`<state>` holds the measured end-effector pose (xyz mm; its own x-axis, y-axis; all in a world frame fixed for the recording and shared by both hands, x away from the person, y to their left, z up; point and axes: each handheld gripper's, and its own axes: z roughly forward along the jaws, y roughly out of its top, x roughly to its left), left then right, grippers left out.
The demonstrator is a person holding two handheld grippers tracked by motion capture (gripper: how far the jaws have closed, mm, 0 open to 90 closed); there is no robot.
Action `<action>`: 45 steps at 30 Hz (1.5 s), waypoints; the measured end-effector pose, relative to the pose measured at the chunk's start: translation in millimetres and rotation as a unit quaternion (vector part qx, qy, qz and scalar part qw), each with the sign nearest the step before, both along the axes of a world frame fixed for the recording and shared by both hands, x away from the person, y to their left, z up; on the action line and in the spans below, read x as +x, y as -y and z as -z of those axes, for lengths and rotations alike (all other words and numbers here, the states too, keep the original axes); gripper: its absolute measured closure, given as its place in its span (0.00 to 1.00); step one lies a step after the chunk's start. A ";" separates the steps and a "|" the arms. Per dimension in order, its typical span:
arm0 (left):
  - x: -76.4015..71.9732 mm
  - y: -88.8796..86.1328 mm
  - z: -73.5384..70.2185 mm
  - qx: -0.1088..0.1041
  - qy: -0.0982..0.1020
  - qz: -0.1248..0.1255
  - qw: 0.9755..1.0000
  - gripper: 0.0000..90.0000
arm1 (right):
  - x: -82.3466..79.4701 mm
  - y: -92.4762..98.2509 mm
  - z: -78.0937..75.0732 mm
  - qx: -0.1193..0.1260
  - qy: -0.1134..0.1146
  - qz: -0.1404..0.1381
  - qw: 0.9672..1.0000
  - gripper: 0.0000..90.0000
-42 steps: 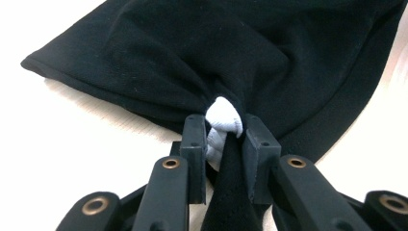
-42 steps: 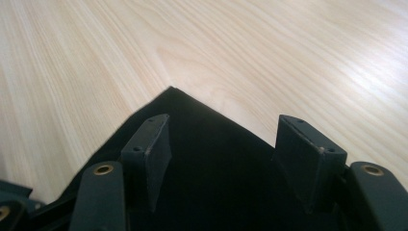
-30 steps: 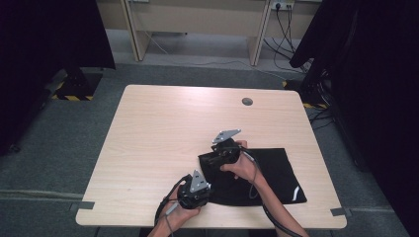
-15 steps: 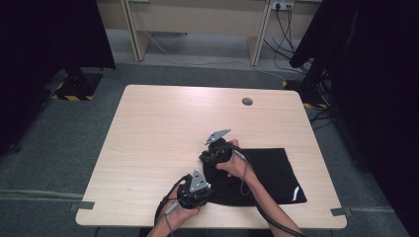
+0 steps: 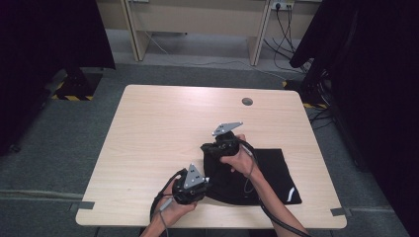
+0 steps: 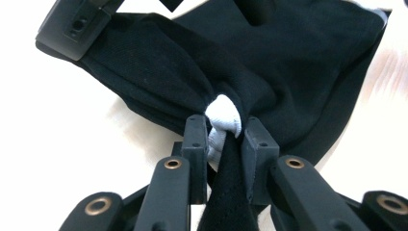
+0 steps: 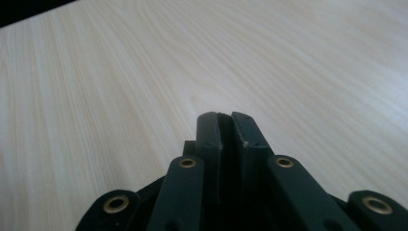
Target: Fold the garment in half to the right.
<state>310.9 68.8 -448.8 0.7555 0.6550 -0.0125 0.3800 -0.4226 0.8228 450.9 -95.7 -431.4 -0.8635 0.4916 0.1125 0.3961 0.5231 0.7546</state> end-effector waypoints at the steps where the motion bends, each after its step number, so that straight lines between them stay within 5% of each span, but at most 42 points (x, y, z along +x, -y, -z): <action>1: -1.5 -0.3 -3.4 -0.004 -0.005 -0.004 1.000 0.83 | -0.2 1.0 -3.0 0.005 0.002 0.002 1.000 0.92; 6: 1.4 -1.9 -21.0 -0.026 0.000 0.015 1.000 0.83 | -0.7 9.0 -17.6 0.031 0.014 0.007 0.999 0.92; 22: 23.1 59.2 -63.9 0.000 0.018 0.058 0.998 0.82 | 0.6 67.3 -48.2 0.060 0.044 0.051 0.996 0.92; 36: 34.0 115.7 -44.7 -0.002 -0.006 0.087 0.996 0.82 | -2.6 134.6 -18.9 0.060 0.023 0.101 0.993 0.91; 41: 37.0 125.8 -30.8 -0.014 -0.026 0.100 0.995 0.79 | -2.9 144.5 -7.3 0.022 0.025 0.118 0.992 0.74; 45: 35.1 130.7 -28.8 -0.024 -0.035 0.111 0.993 0.55 | -5.8 148.4 -8.4 0.004 0.028 0.145 0.989 0.56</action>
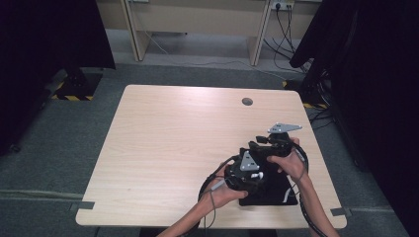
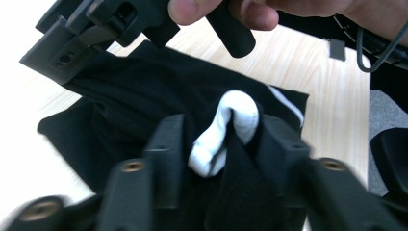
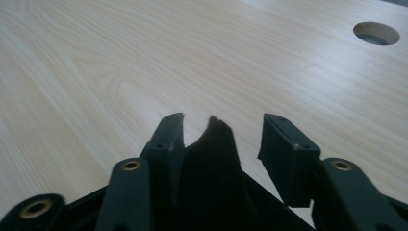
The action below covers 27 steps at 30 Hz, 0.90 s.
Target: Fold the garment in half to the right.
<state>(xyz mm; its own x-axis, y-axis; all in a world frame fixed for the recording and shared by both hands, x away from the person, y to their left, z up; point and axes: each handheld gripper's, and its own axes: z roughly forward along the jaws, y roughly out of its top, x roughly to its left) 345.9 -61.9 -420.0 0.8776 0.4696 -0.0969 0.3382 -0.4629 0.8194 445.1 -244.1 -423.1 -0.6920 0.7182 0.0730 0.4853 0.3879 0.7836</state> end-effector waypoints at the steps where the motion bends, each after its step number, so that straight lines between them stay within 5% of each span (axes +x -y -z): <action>1: -0.5 -0.4 -2.0 -0.009 0.001 0.001 1.000 0.49 | -1.4 0.8 -1.7 -0.003 0.002 0.000 1.000 0.52; 7: -4.4 -21.7 -23.5 -0.048 0.017 -0.004 0.999 0.38 | -10.4 6.0 -14.7 -0.011 0.008 0.010 1.000 0.44; 10: -3.3 -36.0 -24.9 -0.045 0.020 -0.016 0.999 0.37 | -12.9 7.5 -15.5 -0.025 0.009 0.017 0.999 0.44; 16: 8.0 -49.4 4.8 0.003 -0.009 -0.057 0.998 0.36 | -15.7 6.6 -11.4 -0.035 -0.001 0.024 0.999 0.42; 22: 28.2 -47.4 40.4 0.049 -0.030 -0.104 0.993 0.34 | -18.5 -2.2 -14.9 -0.057 0.002 0.025 0.998 0.41; 27: 33.9 -36.5 48.4 0.041 -0.038 -0.105 0.993 0.29 | -14.0 -10.8 -10.7 -0.081 -0.004 0.031 0.996 0.44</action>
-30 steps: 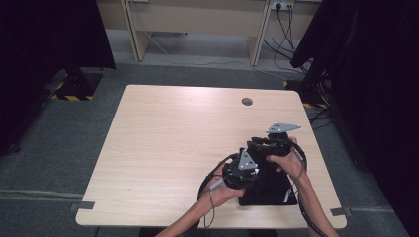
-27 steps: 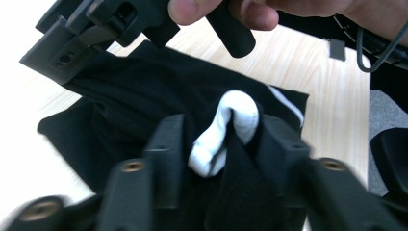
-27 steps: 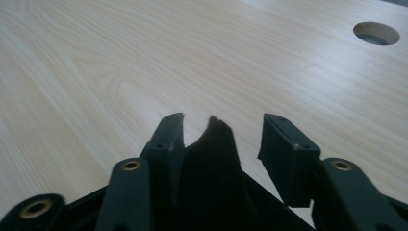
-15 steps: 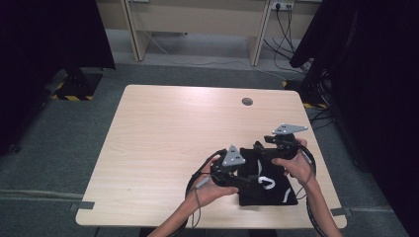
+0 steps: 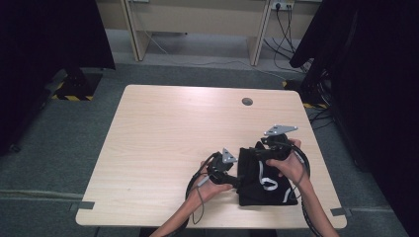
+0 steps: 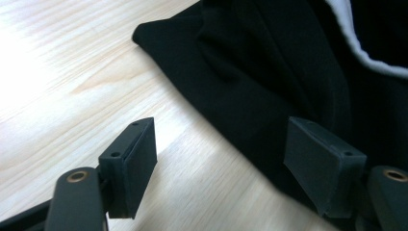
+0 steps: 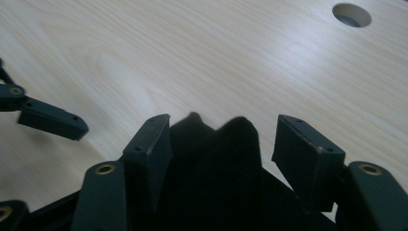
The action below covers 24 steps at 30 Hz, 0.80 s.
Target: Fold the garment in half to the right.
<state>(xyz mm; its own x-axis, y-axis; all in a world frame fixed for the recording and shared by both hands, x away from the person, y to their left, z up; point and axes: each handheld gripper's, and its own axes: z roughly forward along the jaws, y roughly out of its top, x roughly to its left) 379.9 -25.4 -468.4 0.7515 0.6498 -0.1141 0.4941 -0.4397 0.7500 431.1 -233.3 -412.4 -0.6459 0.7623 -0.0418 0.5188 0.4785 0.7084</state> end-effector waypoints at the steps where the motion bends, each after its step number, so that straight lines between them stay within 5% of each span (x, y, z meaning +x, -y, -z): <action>1: 0.2 2.2 0.3 0.002 0.001 -0.001 1.000 0.28 | 0.9 0.2 2.1 -0.006 -0.001 0.003 1.000 0.47; 4: 0.1 8.1 6.8 0.039 0.011 0.010 0.999 0.28 | 1.2 5.3 8.3 -0.017 -0.007 -0.009 1.000 0.56; 11: -7.3 -0.5 10.8 0.034 0.029 0.010 0.999 0.29 | -7.7 43.5 10.2 -0.027 -0.003 0.006 1.000 0.61; 15: -12.0 -6.9 13.0 0.025 0.037 0.009 0.999 0.30 | -4.7 65.0 21.3 -0.020 -0.019 0.022 0.999 0.61; 20: -14.5 -16.4 13.4 0.022 0.038 0.006 0.999 0.32 | 0.8 73.0 41.6 -0.024 -0.038 0.024 0.999 0.61; 24: -15.0 -23.7 13.6 0.022 0.037 0.000 0.999 0.32 | 1.4 73.3 46.6 -0.012 -0.033 0.027 0.999 0.57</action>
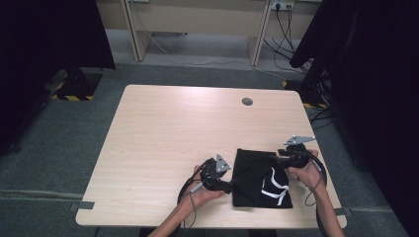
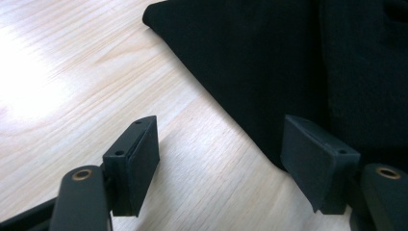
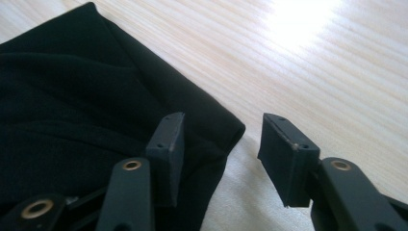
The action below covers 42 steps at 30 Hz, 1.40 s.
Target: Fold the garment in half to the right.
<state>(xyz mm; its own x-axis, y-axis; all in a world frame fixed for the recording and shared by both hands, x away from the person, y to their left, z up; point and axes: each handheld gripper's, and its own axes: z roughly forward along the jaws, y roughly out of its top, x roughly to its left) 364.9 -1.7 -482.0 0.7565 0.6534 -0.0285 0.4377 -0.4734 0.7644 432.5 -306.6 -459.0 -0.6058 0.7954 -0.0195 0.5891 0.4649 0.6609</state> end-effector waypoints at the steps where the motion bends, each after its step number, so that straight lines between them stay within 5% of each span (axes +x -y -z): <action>1: -0.2 -1.4 0.1 0.000 0.000 -0.002 1.000 0.32 | -1.6 -0.7 -1.9 0.000 0.002 -0.001 1.000 0.56; 7: -3.4 -9.3 -1.3 0.000 -0.009 -0.008 1.000 0.29 | -18.5 -4.4 -24.6 0.001 0.040 -0.005 0.999 0.54; 10: -9.6 -15.5 -0.9 -0.013 -0.011 -0.011 1.000 0.25 | -32.0 -5.4 -29.1 0.000 0.042 -0.015 0.999 0.54; 18: -31.9 -15.6 -1.7 -0.027 -0.018 -0.005 0.999 0.17 | -60.3 -10.0 -12.3 -0.025 0.026 -0.030 0.999 0.53; 21: -37.1 -8.8 0.4 0.000 -0.013 0.003 1.000 0.16 | -66.0 -14.3 -2.2 -0.033 0.016 -0.037 0.999 0.53; 29: -39.0 -18.8 -0.1 0.022 -0.003 -0.011 1.000 0.16 | -59.1 -30.4 3.3 -0.026 0.015 -0.040 0.999 0.54; 35: -30.7 -50.5 1.3 0.017 -0.004 -0.053 0.998 0.16 | -44.2 -51.1 4.6 -0.024 0.021 -0.041 0.999 0.54; 42: -25.9 -63.0 1.4 0.015 -0.005 -0.068 0.998 0.17 | -31.4 -84.0 3.9 -0.038 0.026 -0.050 0.998 0.54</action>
<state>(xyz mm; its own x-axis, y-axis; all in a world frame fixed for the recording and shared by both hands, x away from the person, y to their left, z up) 339.0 61.3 -483.4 0.6599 0.7512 -0.0144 0.5077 -0.4317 0.7456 401.1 -222.6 -462.9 -0.6786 0.7260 -0.1114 0.5026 0.5696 0.6503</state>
